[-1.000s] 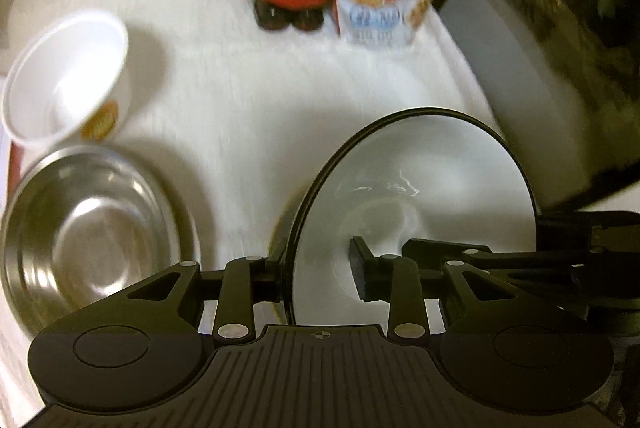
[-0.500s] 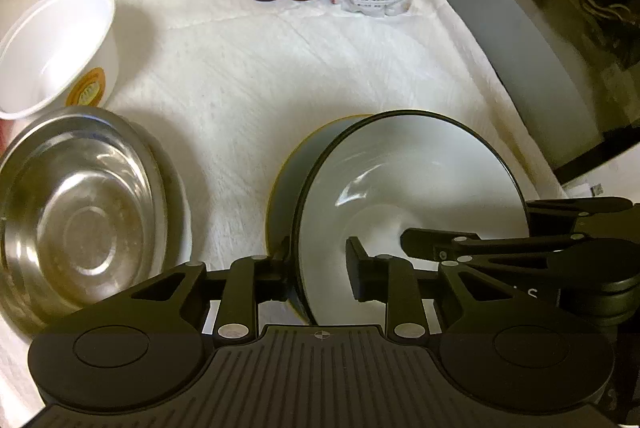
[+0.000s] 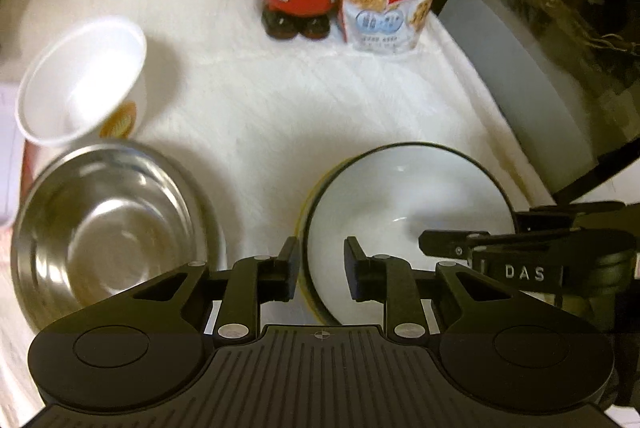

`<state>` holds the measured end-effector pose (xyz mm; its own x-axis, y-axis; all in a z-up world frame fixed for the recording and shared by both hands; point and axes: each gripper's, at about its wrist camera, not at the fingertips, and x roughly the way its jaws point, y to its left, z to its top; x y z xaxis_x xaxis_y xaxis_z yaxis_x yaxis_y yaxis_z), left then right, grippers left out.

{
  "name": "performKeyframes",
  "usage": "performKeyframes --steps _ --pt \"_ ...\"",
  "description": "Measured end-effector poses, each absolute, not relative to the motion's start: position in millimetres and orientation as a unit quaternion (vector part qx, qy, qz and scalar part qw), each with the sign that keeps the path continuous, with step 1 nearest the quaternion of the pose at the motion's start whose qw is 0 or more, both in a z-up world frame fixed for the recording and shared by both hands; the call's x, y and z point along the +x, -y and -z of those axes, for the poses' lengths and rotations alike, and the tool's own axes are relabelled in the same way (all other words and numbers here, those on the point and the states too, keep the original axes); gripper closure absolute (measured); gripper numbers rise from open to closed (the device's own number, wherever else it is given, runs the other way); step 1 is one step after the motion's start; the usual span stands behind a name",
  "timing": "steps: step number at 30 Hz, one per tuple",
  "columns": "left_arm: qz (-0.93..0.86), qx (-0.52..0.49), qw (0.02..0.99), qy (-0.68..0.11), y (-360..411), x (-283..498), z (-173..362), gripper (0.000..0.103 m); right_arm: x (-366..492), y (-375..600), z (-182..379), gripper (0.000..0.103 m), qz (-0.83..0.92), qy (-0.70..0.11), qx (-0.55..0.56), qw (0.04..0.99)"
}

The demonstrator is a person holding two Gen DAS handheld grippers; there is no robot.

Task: Organize plates and bowls
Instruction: 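Carry the stacked blue bowl beside the steel bowl and lower it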

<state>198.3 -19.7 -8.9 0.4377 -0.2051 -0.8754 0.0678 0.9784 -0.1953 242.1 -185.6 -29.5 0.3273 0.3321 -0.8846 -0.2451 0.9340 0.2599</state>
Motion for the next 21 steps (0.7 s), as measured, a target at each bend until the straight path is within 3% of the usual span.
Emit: performKeyframes --steps 8,12,21 --pt "0.080 -0.047 0.841 -0.533 22 201 16 0.076 235 179 10 0.061 -0.174 -0.496 -0.030 0.850" --pt "0.072 -0.054 0.834 -0.545 18 201 27 0.072 232 177 14 0.051 -0.159 -0.482 -0.064 0.859" --pt "0.084 -0.108 0.813 -0.566 14 209 48 0.072 243 198 43 0.045 -0.149 -0.529 -0.004 0.836"
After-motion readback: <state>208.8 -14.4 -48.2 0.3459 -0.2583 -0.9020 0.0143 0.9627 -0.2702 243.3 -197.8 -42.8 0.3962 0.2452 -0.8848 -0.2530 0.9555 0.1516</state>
